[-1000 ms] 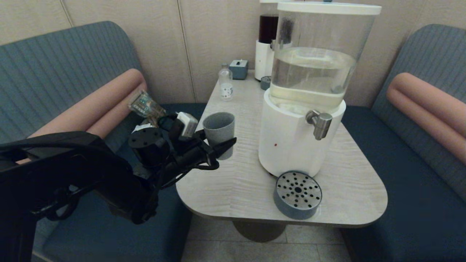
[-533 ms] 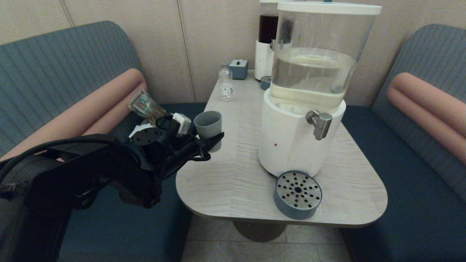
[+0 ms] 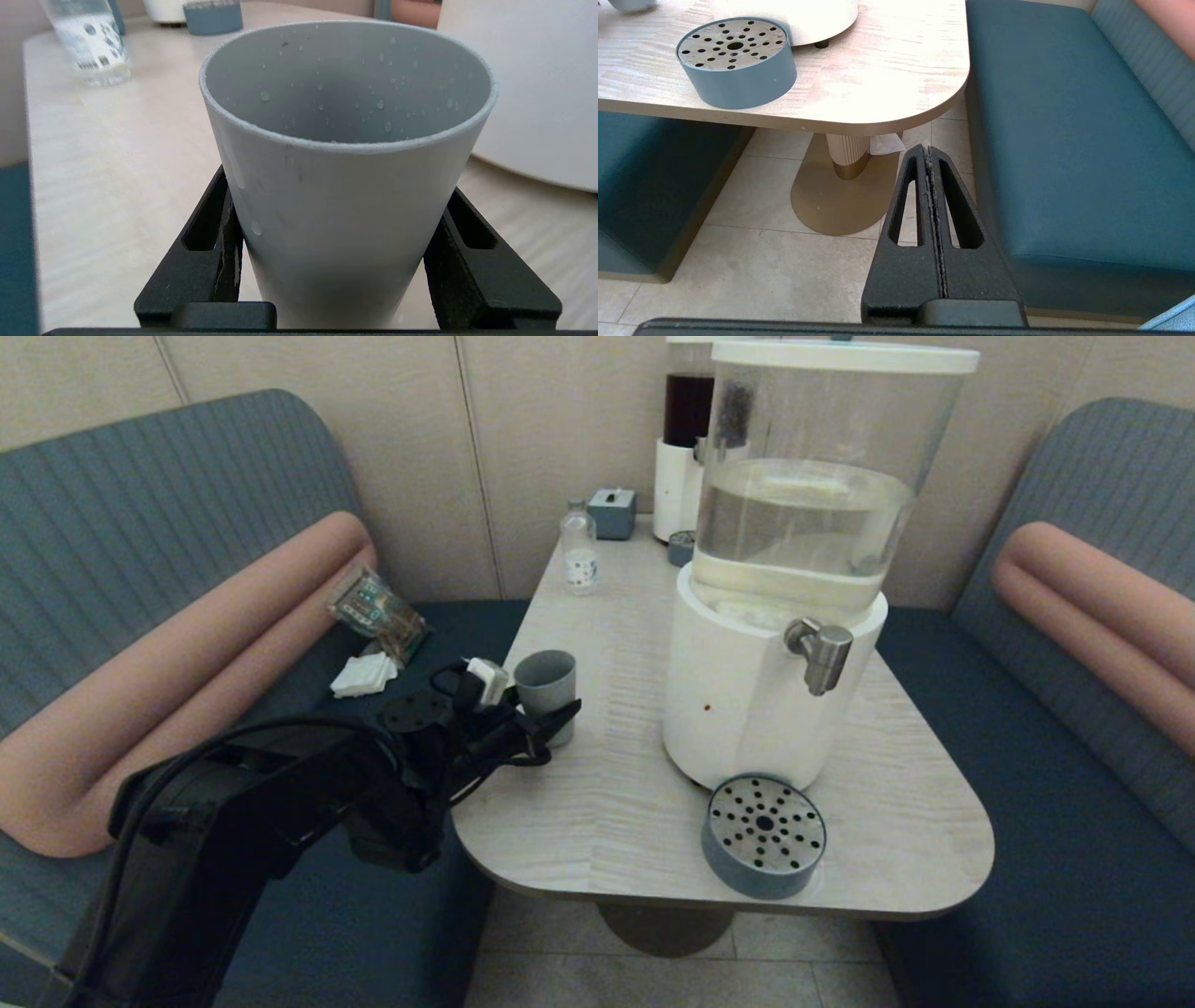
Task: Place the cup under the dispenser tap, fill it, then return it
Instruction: Place the cup next to the water dispenser
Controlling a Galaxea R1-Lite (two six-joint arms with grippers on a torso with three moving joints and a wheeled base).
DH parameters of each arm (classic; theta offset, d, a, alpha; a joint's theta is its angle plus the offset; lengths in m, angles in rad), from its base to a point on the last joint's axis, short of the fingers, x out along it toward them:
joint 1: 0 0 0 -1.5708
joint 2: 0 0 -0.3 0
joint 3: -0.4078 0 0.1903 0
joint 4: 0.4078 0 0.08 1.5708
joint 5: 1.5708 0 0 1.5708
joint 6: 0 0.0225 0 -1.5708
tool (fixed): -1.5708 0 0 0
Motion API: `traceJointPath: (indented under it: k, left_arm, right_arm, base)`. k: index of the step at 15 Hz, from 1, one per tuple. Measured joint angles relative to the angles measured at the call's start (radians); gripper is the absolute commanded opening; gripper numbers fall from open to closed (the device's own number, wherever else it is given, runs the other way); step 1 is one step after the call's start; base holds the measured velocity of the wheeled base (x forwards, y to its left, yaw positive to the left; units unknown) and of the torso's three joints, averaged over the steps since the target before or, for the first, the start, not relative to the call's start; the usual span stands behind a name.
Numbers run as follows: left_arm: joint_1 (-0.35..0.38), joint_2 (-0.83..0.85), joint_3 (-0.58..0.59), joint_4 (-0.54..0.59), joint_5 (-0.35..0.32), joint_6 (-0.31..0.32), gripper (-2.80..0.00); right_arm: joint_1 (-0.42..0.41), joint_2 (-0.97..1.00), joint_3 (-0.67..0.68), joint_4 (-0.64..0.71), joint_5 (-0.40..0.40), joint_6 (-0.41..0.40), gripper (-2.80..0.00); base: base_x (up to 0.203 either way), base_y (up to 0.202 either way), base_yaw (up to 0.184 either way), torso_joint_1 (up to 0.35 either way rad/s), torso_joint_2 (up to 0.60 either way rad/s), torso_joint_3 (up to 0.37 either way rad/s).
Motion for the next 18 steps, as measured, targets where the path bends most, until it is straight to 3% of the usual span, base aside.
traceJointPath:
  k: [5,6,14,18]
  left_arm:
    - [-0.001,0.027,-0.009,-0.004,0.000,0.001,-2.80]
    - [-0.001,0.029,-0.009,-0.005,-0.001,0.001,0.00]
    - [-0.001,0.020,0.008,0.001,0.000,0.006,0.00]
    - [0.000,-0.037,0.128,0.000,0.000,0.005,0.00]
  right_arm:
    - [0.000,0.000,0.000,0.000,0.000,0.000,-2.80]
    - [0.000,0.000,0.000,0.000,0.000,0.000,-2.80]
    - [0.000,0.000,0.000,0.000,0.000,0.000,-2.80]
    - [0.000,0.000,0.000,0.000,0.000,0.000,-2.80]
  base:
    - [0.000,0.000,0.000,0.000,0.00,0.000]
    - [0.000,0.000,0.000,0.000,0.00,0.000]
    - [0.000,0.000,0.000,0.000,0.00,0.000]
    - [0.000,0.000,0.000,0.000,0.00,0.000]
